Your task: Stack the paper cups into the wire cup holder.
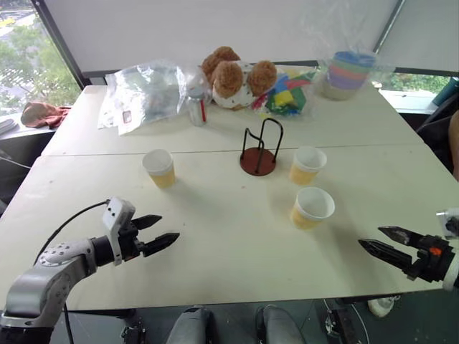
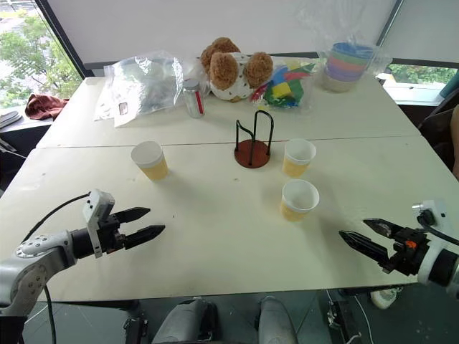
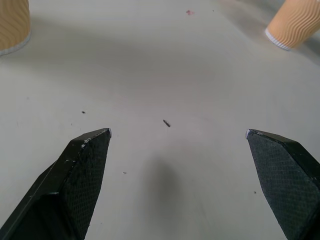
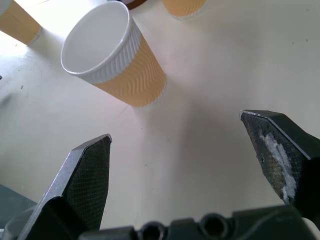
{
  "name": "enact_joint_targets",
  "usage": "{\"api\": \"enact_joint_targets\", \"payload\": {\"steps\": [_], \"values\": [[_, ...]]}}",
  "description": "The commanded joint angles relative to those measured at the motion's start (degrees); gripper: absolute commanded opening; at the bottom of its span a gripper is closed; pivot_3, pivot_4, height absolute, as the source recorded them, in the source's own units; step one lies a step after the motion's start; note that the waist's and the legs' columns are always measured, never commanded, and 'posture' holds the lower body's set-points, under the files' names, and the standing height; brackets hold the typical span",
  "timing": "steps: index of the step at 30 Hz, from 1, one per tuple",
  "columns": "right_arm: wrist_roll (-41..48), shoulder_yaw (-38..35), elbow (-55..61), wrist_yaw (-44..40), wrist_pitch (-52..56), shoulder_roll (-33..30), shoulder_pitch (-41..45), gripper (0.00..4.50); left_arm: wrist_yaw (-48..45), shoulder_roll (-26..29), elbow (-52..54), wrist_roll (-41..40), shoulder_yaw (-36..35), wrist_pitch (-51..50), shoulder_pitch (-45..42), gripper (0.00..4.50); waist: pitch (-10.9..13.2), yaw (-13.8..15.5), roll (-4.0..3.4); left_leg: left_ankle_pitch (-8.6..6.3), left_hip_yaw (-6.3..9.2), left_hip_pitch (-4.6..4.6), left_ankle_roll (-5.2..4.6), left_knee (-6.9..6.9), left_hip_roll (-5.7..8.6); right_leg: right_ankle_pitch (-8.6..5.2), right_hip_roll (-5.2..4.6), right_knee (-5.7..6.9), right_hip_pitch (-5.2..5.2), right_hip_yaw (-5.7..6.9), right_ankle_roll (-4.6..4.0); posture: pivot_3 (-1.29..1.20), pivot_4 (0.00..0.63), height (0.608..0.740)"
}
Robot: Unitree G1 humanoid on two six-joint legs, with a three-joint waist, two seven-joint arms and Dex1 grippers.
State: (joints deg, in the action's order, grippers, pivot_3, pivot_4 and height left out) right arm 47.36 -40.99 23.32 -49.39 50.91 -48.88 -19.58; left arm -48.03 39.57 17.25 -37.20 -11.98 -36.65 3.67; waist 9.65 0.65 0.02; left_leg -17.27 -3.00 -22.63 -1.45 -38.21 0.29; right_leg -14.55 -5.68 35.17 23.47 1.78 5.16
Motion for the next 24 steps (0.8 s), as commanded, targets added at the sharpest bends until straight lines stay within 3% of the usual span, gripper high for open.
{"api": "enact_joint_targets", "payload": {"steps": [1, 15, 24], "values": [[0.0, -0.47, 0.74, 0.08, -0.28, -0.99, 0.47, 4.5, 0.53, -0.27, 1.65, 0.77, -0.58, 1.95, -0.39, 4.47, 0.0, 0.05, 0.0, 0.0, 0.0, 0.0, 0.0, 0.0, 0.0, 0.0, 0.0, 0.0, 0.0, 0.0, 0.0, 0.0, 0.15, 0.74], [-1.68, 0.22, 1.0, 1.53, -0.57, -0.91, 1.14, 4.5, 1.16, -0.92, 1.5, 1.84, 0.82, 2.15, -3.8, 4.47, 0.0, 0.05, 0.0, 0.0, -0.01, 0.01, 0.0, 0.0, 0.01, 0.01, 0.0, 0.0, -0.02, 0.01, 0.01, 0.0, 0.15, 0.74], [-4.12, -2.16, -0.67, 3.13, -1.1, -2.5, 3.22, 4.5, -0.29, -0.53, 1.51, -1.7, 1.03, -1.39, -9.72, 4.47, -0.02, -0.04, 0.01, 0.03, -0.01, 0.1, 0.01, 0.01, 0.02, 0.06, 0.06, 0.01, -0.09, 0.02, 0.05, 0.0, 0.15, 0.74]]}}
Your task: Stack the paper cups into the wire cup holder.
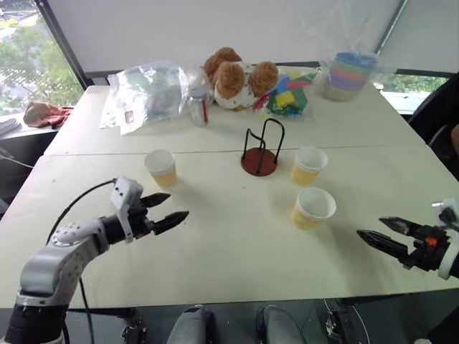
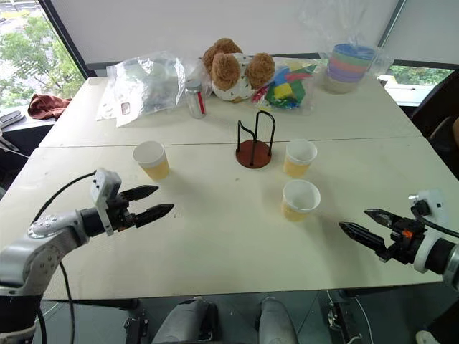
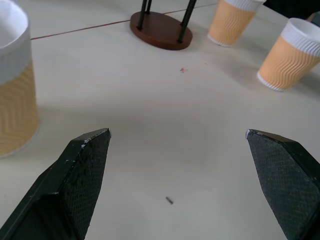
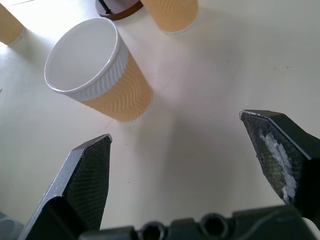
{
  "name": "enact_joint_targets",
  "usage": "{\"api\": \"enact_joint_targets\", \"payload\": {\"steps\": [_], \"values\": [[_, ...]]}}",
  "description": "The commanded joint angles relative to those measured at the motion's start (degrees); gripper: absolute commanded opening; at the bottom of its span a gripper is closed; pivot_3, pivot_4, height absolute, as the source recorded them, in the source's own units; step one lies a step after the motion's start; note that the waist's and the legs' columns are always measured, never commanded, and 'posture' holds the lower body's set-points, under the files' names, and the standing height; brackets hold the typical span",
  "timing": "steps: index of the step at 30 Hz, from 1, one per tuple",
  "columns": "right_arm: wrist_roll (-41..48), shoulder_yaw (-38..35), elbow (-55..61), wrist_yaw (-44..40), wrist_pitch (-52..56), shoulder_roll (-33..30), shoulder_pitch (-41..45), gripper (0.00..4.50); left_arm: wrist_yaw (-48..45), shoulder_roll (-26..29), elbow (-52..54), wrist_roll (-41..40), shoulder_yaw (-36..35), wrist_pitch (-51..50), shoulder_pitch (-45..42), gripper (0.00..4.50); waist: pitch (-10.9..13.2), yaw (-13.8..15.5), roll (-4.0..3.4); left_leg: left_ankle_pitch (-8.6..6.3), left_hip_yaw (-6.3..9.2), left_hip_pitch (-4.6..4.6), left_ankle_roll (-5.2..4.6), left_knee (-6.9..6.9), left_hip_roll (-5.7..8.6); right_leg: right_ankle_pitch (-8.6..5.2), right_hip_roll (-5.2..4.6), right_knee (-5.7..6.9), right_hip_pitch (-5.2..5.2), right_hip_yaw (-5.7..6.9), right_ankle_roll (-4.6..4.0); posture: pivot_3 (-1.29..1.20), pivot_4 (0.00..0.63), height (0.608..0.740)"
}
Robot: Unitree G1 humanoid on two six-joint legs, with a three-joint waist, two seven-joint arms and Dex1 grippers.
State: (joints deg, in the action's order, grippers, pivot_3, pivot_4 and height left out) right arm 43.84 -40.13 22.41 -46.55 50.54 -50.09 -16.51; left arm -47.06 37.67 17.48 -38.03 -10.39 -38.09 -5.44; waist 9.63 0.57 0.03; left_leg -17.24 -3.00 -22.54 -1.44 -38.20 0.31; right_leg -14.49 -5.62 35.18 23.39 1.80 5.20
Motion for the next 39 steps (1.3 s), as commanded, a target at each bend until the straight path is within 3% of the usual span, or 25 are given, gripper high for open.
{"api": "enact_joint_targets", "payload": {"steps": [1, 5, 11, 14, 17, 22, 28, 36, 39], "values": [[0.73, -4.16, -0.52, 0.48, 0.95, -1.92, 1.11, 4.5, -1.56, 1.84, 1.1, -1.25, -0.44, -0.77, -1.96, 4.47, 0.0, 0.11, -0.01, 0.0, 0.0, -0.01, 0.0, 0.01, -0.01, 0.02, 0.02, 0.01, 0.01, 0.01, 0.04, 0.0, 0.15, 0.74], [8.32, -4.96, -5.27, 7.63, 8.79, -8.05, 19.66, 4.5, -6.57, 6.28, -0.72, -4.41, 2.35, -6.95, -17.26, 4.47, 0.14, 0.11, -0.03, 0.09, 0.0, -0.03, 0.05, -0.21, 0.0, 0.07, 0.04, 0.08, -0.04, 0.02, -0.17, 0.0, 0.15, 0.74], [6.38, 14.63, -4.9, 13.04, 7.71, -7.13, 45.36, 4.5, -14.13, 13.35, -7.84, -2.6, 3.64, -7.2, -30.01, 4.47, 0.11, -0.81, -0.11, 0.09, 0.01, -0.07, -0.09, -0.47, -0.08, 0.12, 0.23, 0.12, -0.09, 0.05, -0.24, 0.0, 0.15, 0.74], [4.92, 18.6, -4.81, 13.45, 6.9, -5.89, 48.37, 4.5, -14.94, 14.13, -9.09, -1.78, 3.52, -6.39, -30.82, 4.47, 0.12, -0.94, -0.08, 0.1, 0.02, -0.29, -0.08, -0.33, -0.09, 0.18, 0.29, 0.13, 0.15, 0.08, 0.07, 0.0, 0.15, 0.74], [5.06, 26.88, -4.31, 17.27, 6.88, 4.01, 54.2, 4.5, -15.08, 16.49, -10.5, -1.92, -0.84, -6.52, -27.12, 4.47, 0.13, -1.43, -0.06, 0.31, 0.01, -1.15, 0.26, -0.6, -0.08, 0.2, 0.42, 0.56, 0.98, 0.12, 0.14, 0.0, 0.15, 0.74], [-3.21, 37.66, -8.39, 19.58, 3.04, 14.14, 57.43, 4.5, -15.83, 18.66, -10.77, -3.61, -4.93, -8.25, -22.76, 4.47, 0.23, -1.2, 0.11, 0.3, -0.08, -1.24, 0.24, -0.85, -0.07, 0.19, 0.42, 0.86, 1.19, 0.1, 0.17, 0.0, 0.15, 0.74], [-12.07, 43.91, -19.93, 17.49, -3.48, 19.13, 63.01, 4.5, -14.2, 18.43, -9.75, -4.24, -7.45, -8.45, -20.05, 4.47, 0.23, -0.72, 0.16, 0.13, -0.04, -1.2, -0.1, -1.05, 0.08, 0.2, 0.29, 0.89, 1.09, 0.09, 0.17, 0.0, 0.15, 0.74], [-22.25, 47.89, -35.04, 14.9, -12.02, 23.89, 69.46, 4.5, -11.27, 15.88, -7.16, -4.81, -7.7, -7.83, -17.91, 4.47, 0.23, -1.62, 0.16, 0.32, -0.02, -1.17, 0.26, -0.9, 0.0, 0.2, 0.39, 1.0, 1.13, 0.1, 0.18, 0.0, 0.15, 0.74], [-24.2, 47.71, -37.96, 14.14, -13.63, 25.29, 70.64, 3.66, -10.2, 15.18, -6.99, -4.35, -7.76, -7.2, -17.77, 4.5, 0.23, -1.66, 0.16, 0.33, -0.02, -1.17, 0.27, -0.9, -0.04, 0.2, 0.43, 1.01, 1.14, 0.1, 0.18, 0.0, 0.15, 0.74]]}}
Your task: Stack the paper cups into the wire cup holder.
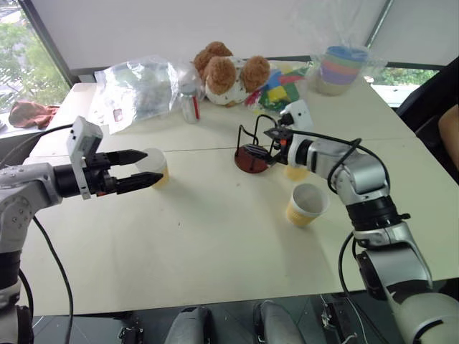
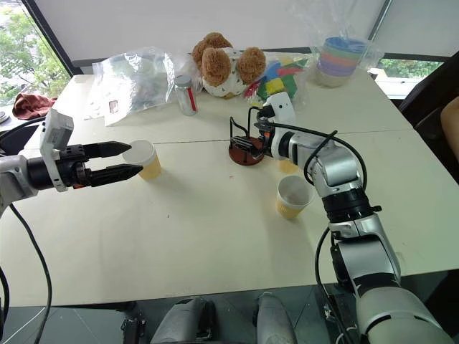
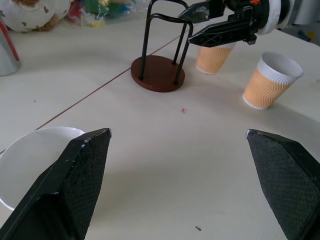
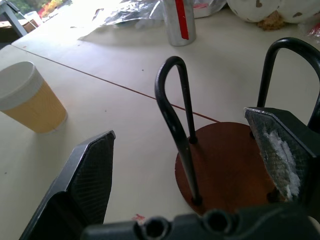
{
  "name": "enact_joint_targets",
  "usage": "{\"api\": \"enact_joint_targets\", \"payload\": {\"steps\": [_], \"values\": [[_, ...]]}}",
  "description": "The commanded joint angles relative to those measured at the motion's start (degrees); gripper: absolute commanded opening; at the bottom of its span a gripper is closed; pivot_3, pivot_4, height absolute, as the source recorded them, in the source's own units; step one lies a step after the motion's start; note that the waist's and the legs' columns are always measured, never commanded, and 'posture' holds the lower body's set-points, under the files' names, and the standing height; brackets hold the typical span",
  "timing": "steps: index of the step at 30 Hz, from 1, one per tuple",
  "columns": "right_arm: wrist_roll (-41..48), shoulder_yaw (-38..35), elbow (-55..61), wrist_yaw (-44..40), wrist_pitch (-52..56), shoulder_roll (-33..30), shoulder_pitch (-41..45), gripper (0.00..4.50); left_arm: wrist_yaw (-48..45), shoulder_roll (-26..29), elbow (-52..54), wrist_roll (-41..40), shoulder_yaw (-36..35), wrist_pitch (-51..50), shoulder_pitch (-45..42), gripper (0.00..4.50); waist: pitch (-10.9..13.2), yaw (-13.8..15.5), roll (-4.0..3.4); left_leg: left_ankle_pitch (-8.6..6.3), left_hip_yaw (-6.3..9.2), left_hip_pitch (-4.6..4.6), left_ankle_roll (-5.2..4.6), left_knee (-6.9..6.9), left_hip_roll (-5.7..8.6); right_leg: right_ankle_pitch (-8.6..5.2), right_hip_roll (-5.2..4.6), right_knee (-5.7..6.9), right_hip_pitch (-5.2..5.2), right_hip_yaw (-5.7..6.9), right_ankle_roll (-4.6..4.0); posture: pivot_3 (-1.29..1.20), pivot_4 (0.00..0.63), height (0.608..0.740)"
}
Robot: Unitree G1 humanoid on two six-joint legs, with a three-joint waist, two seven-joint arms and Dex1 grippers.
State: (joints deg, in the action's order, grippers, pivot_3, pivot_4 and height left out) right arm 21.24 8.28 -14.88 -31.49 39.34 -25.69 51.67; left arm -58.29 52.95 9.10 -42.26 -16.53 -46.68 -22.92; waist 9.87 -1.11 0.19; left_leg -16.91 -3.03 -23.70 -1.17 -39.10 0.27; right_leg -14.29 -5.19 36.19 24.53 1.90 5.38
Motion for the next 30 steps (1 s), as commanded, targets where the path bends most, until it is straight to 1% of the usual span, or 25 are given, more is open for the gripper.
{"api": "enact_joint_targets", "payload": {"steps": [1, 3, 4, 5, 7, 10, 13, 15, 17, 21, 23, 25, 27, 30], "values": [[-1.71, -0.94, -0.85, -1.43, -2.54, 1.32, 2.67, 3.16, 1.19, -0.23, 1.35, -0.01, -1.66, 1.57, -0.19, 4.5, 0.0, 0.02, 0.0, 0.0, 0.0, 0.0, 0.0, 0.0, -0.01, 0.0, 0.0, 0.0, 0.0, 0.0, 0.0, 0.0, 0.15, 0.74], [-2.06, -1.2, -0.99, -2.14, -2.63, 1.89, 2.99, 2.08, 1.46, -0.4, 1.19, 0.15, -1.57, 1.98, 0.02, 4.5, 0.0, 0.06, 0.0, 0.0, 0.0, 0.0, 0.01, 0.0, -0.01, 0.0, 0.0, 0.0, 0.0, 0.0, 0.0, 0.0, 0.15, 0.74], [-2.29, -1.29, -0.97, -2.39, -2.59, 2.12, 3.1, 1.64, 1.59, -0.49, 1.04, 0.3, -1.47, 2.33, 0.15, 4.5, 0.0, 0.08, 0.0, 0.0, 0.0, 0.0, 0.01, 0.0, -0.01, 0.0, 0.0, 0.0, 0.0, 0.0, 0.0, 0.0, 0.15, 0.74], [-2.59, -1.41, -0.97, -2.61, -2.56, 2.3, 3.15, 1.01, 1.68, -0.55, 0.94, 0.38, -1.4, 2.58, 0.23, 4.5, 0.0, 0.12, 0.0, 0.0, 0.0, 0.0, 0.01, -0.01, 0.0, 0.0, -0.01, 0.0, 0.0, -0.01, 0.0, 0.0, 0.15, 0.74], [-3.02, -1.65, -0.86, -3.02, -2.42, 2.62, 3.31, 0.02, 1.77, -0.75, 0.71, 0.62, -1.24, 2.98, 0.21, 4.5, 0.0, 0.21, 0.0, 0.0, 0.0, 0.0, 0.01, -0.02, 0.01, 0.0, -0.02, 0.01, -0.01, -0.01, 0.0, 0.0, 0.15, 0.74], [-3.21, -1.59, 1.08, -4.55, -3.32, 2.54, 3.8, 0.02, 1.63, -0.89, -0.33, 1.3, -0.79, 3.92, -0.29, 4.5, -0.01, 0.17, 0.01, 0.0, -0.01, 0.0, 0.02, -0.02, 0.01, 0.0, -0.03, 0.01, -0.01, -0.01, 0.0, 0.0, 0.15, 0.74], [-3.22, -0.56, 6.46, -7.29, -3.37, 1.34, 4.6, 0.02, 1.09, -0.71, -2.37, 2.1, -0.64, 5.2, -1.06, 4.5, 0.01, 0.11, -0.02, 0.0, -0.01, 0.0, 0.01, -0.01, 0.01, 0.0, -0.03, 0.01, 0.01, 0.0, 0.0, 0.0, 0.15, 0.74], [-2.17, -0.25, 10.59, -8.85, -1.58, 1.23, 5.25, 0.02, 0.73, -0.66, -3.5, 2.79, -0.42, 6.01, -1.39, 4.5, 0.01, 0.11, -0.02, 0.0, 0.0, 0.0, 0.02, 0.01, 0.0, 0.0, -0.01, 0.01, 0.02, 0.0, 0.0, 0.0, 0.15, 0.74], [-0.63, -0.75, 15.38, -8.13, 2.81, 2.06, 5.44, 0.02, 0.44, -0.63, -4.08, 3.33, -0.16, 6.62, -1.56, 4.5, 0.01, 0.05, -0.02, 0.0, 0.0, 0.0, 0.02, 0.01, 0.0, 0.0, 0.0, 0.02, 0.03, 0.0, 0.0, 0.0, 0.15, 0.74], [1.37, -2.27, 23.64, -0.63, 18.01, 4.81, 4.73, 0.02, 0.21, -0.53, -4.44, 3.62, -0.22, 6.99, -1.57, 4.5, -0.02, 0.12, 0.02, 0.0, 0.01, 0.0, 0.02, 0.01, -0.02, 0.0, -0.02, 0.04, 0.03, 0.0, 0.0, 0.0, 0.15, 0.74], [4.35, -3.32, 30.33, 3.21, 27.05, 8.71, 2.96, 0.02, 0.09, -0.46, -4.72, 3.81, -0.31, 7.21, -1.42, 4.5, -0.02, 0.22, 0.03, 0.01, 0.0, 0.0, 0.04, -0.01, -0.01, 0.01, -0.06, 0.06, 0.03, 0.0, 0.0, 0.0, 0.15, 0.74], [5.91, -3.65, 35.8, 6.47, 33.52, 12.29, 1.31, 0.02, -0.05, -0.43, -4.95, 3.94, -0.31, 7.28, -1.45, 4.5, -0.02, 0.26, 0.03, 0.01, 0.02, 0.0, 0.04, -0.01, 0.0, 0.01, -0.17, 0.07, 0.03, -0.01, 0.0, 0.0, 0.15, 0.74], [5.8, -3.59, 38.7, 9.34, 37.25, 14.91, -0.36, 0.02, -0.42, -0.29, -4.86, 3.79, -0.25, 6.78, -1.51, 4.5, -0.02, 0.21, 0.03, 0.01, 0.01, -0.01, 0.04, 0.01, 0.0, 0.01, -0.17, 0.08, 0.04, 0.0, 0.0, 0.0, 0.15, 0.74], [5.16, -3.21, 40.18, 12.15, 39.91, 16.72, -2.72, 0.02, -1.62, 0.55, -4.04, 2.88, -0.11, 4.98, -1.56, 4.5, -0.04, 0.32, 0.06, 0.01, 0.01, -0.01, 0.04, -0.01, 0.04, 0.01, -0.11, 0.08, 0.03, 0.05, 0.0, 0.0, 0.15, 0.74]]}}
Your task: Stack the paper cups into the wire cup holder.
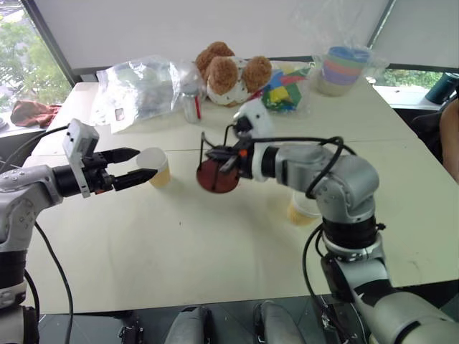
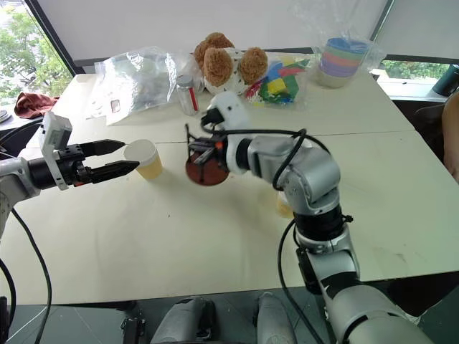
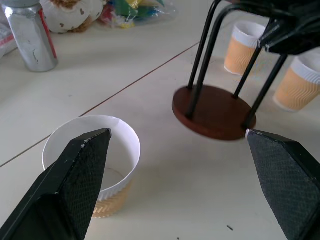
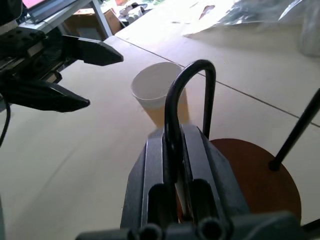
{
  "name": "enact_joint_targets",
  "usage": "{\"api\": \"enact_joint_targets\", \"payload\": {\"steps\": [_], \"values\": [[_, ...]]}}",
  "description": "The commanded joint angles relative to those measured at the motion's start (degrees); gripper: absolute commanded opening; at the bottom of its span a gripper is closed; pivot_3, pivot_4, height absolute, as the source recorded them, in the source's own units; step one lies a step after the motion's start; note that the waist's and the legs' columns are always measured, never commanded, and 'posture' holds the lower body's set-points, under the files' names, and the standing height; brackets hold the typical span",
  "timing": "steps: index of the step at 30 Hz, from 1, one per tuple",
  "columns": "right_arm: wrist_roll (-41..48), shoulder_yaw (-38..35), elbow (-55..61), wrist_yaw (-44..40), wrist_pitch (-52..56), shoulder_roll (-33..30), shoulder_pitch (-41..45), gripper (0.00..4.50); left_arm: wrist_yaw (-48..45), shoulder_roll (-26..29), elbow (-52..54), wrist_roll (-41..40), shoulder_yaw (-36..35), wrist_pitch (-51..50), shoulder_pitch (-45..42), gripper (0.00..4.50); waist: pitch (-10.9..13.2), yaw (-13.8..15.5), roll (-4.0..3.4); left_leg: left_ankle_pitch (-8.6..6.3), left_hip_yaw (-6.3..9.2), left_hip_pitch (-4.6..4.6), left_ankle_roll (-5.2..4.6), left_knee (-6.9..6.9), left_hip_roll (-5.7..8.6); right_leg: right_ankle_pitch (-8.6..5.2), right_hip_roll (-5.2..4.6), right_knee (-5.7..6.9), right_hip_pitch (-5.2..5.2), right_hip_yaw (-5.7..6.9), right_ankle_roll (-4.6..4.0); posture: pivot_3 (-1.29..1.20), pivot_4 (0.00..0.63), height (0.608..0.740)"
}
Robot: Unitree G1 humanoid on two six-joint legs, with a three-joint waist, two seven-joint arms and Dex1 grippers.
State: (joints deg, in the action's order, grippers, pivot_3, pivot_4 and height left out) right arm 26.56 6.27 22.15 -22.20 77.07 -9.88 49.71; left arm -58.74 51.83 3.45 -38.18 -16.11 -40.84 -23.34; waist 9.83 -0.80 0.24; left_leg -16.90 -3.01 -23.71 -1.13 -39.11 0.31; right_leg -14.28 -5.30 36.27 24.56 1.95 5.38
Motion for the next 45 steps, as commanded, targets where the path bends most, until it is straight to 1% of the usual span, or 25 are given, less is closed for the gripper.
{"api": "enact_joint_targets", "payload": {"steps": [1, 5, 9, 11, 12, 17, 19, 24, 29, 30, 32, 33, 35, 37, 40, 42, 45], "values": [[-0.3, -1.09, 3.22, 3.61, 2.62, 1.46, -1.49, 0.02, -1.68, 2.09, 2.05, -1.55, -0.46, -1.65, -1.06, 4.5, -0.02, 0.01, 0.04, 0.0, 0.0, 0.0, 0.0, -0.02, 0.03, 0.0, -0.01, 0.0, -0.01, 0.01, 0.0, 0.0, 0.15, 0.74], [-1.97, 0.98, 2.53, 6.27, 1.37, 2.05, -4.15, 0.02, -3.21, 3.55, 3.91, -2.42, -0.15, -3.95, -0.41, 4.5, -0.05, -0.14, 0.08, 0.0, 0.0, 0.0, -0.01, -0.03, 0.06, 0.0, -0.02, 0.0, -0.02, 0.0, 0.0, 0.0, 0.15, 0.74], [-4.09, 3.71, 1.24, 7.78, -1.35, 1.58, -5.96, 0.02, -2.89, 3.3, 4.67, -2.75, -0.39, -4.84, -0.47, 4.5, -0.05, -0.32, 0.08, 0.0, 0.01, 0.01, 0.0, 0.0, -0.01, 0.0, 0.09, 0.01, 0.01, 0.01, 0.0, 0.0, 0.15, 0.74], [-4.76, 5.06, 1.35, 8.18, -2.25, 1.36, -6.44, 0.84, -2.67, 3.01, 5.03, -2.83, -0.39, -5.07, -0.35, 4.5, -0.05, -0.34, 0.09, 0.0, 0.0, 0.01, 0.0, 0.0, -0.02, 0.0, 0.1, 0.01, 0.01, 0.0, 0.0, 0.0, 0.15, 0.74], [-4.82, 5.6, 1.58, 8.15, -2.37, 1.3, -6.65, 1.18, -2.58, 2.86, 5.16, -2.85, -0.35, -5.14, -0.29, 4.5, -0.05, -0.3, 0.09, 0.01, 0.0, 0.02, 0.0, -0.01, -0.02, 0.0, 0.11, 0.01, 0.0, -0.01, 0.0, 0.0, 0.15, 0.74], [-3.07, 7.17, 5.54, 5.81, -1.06, -0.73, -6.39, 3.64, -2.94, 2.65, 5.26, -3.15, 0.13, -5.44, -0.38, 4.5, -0.05, -0.21, 0.09, 0.01, 0.0, 0.02, 0.0, -0.02, -0.02, 0.0, 0.11, 0.01, 0.0, -0.01, 0.0, 0.0, 0.15, 0.74], [-1.46, 5.59, 7.66, 4.79, 0.49, -0.97, -5.72, 3.64, -3.39, 2.67, 4.87, -3.02, 0.81, -5.24, -0.76, 4.5, -0.05, -0.18, 0.09, 0.0, 0.02, 0.02, 0.0, -0.01, -0.02, 0.0, 0.12, 0.01, 0.0, -0.01, 0.0, 0.0, 0.15, 0.74], [5.62, -4.76, 12.7, 1.7, 7.29, 1.24, -3.76, 3.64, -5.35, 2.95, 3.12, -2.63, 3.03, -4.55, -2.75, 4.5, -0.05, -0.07, 0.09, -0.02, 0.03, 0.02, -0.04, -0.01, -0.04, 0.0, 0.15, 0.01, 0.0, -0.01, 0.0, 0.0, 0.15, 0.74], [12.71, -15.42, 15.66, -2.93, 14.95, -1.71, 0.35, 3.64, -8.46, 3.75, 1.74, -2.33, 5.06, -4.39, -4.83, 4.5, -0.05, 0.05, 0.09, -0.05, 0.04, 0.03, -0.1, -0.02, -0.04, 0.0, 0.15, 0.0, -0.04, 0.0, 0.0, 0.0, 0.15, 0.74], [15.13, -18.55, 14.73, -5.36, 15.33, -4.75, 2.77, 3.64, -9.43, 4.08, 2.55, -3.15, 5.43, -5.27, -5.39, 4.5, -0.04, 0.09, 0.08, -0.07, 0.04, 0.03, -0.13, -0.02, -0.04, 0.0, 0.16, 0.0, -0.04, 0.0, 0.0, 0.0, 0.15, 0.74], [18.45, -22.36, 12.95, -8.62, 15.43, -10.03, 5.93, 3.64, -10.82, 4.66, 4.02, -4.12, 6.04, -6.39, -5.96, 4.5, 0.02, 0.05, 0.06, -0.15, 0.03, 0.02, -0.27, -0.03, -0.02, 0.0, 0.15, -0.01, -0.04, -0.01, 0.0, 0.0, 0.15, 0.74], [19.07, -23.14, 11.73, -12.04, 13.85, -17.1, 5.92, 3.64, -11.69, 5.18, 6.0, -4.93, 6.5, -7.2, -5.86, 4.5, 0.01, 0.03, 0.07, -0.16, 0.01, 0.03, -0.3, -0.03, -0.02, 0.0, 0.15, -0.02, -0.04, -0.03, 0.0, 0.0, 0.15, 0.74], [16.98, -20.95, 11.21, -21.14, 6.21, -34.47, -0.13, 3.64, -12.25, 5.23, 9.91, -6.24, 7.51, -8.37, -5.89, 4.5, -0.01, 0.6, 0.15, -0.23, 0.13, 0.02, -0.4, -0.01, -0.02, -0.01, 0.16, -0.14, -0.11, 0.0, 0.0, 0.0, 0.15, 0.74], [14.87, -18.64, 10.92, -27.37, -1.04, -45.33, -6.67, 3.64, -11.93, 4.85, 12.09, -6.88, 8.23, -9.03, -5.96, 4.5, -0.02, 1.28, 0.16, -0.33, 0.26, 0.04, -0.53, 0.02, 0.05, -0.02, 0.14, -0.27, -0.22, -0.04, -0.01, 0.0, 0.15, 0.74], [11.76, -16.99, 9.8, -33.98, -10.37, -55.05, -16.05, 3.64, -11.59, 4.29, 13.84, -7.22, 9.37, -9.42, -6.04, 4.5, 0.0, 0.34, 0.16, -0.4, -0.02, 0.05, -0.65, 0.02, 0.08, -0.13, 0.08, -0.3, -0.22, -0.24, 0.2, 0.0, 0.15, 0.74], [10.21, -16.4, 9.39, -37.07, -14.7, -58.98, -20.82, 3.64, -11.79, 4.22, 14.2, -7.1, 10.06, -9.31, -5.88, 4.5, 0.01, -0.09, 0.17, -0.39, -0.06, 0.15, -0.65, -0.02, 0.06, -0.14, 0.08, -0.28, -0.21, -0.27, 0.21, 0.0, 0.15, 0.74], [8.8, -15.92, 8.94, -40.4, -19.79, -62.19, -25.88, 3.64, -12.26, 4.41, 13.5, -5.64, 11.33, -8.28, -5.67, 4.5, 0.01, -0.16, 0.16, -0.31, -0.1, 0.29, -0.52, -0.04, -0.02, -0.14, 0.14, -0.13, -0.22, -0.32, 0.21, 0.0, 0.15, 0.74]]}}
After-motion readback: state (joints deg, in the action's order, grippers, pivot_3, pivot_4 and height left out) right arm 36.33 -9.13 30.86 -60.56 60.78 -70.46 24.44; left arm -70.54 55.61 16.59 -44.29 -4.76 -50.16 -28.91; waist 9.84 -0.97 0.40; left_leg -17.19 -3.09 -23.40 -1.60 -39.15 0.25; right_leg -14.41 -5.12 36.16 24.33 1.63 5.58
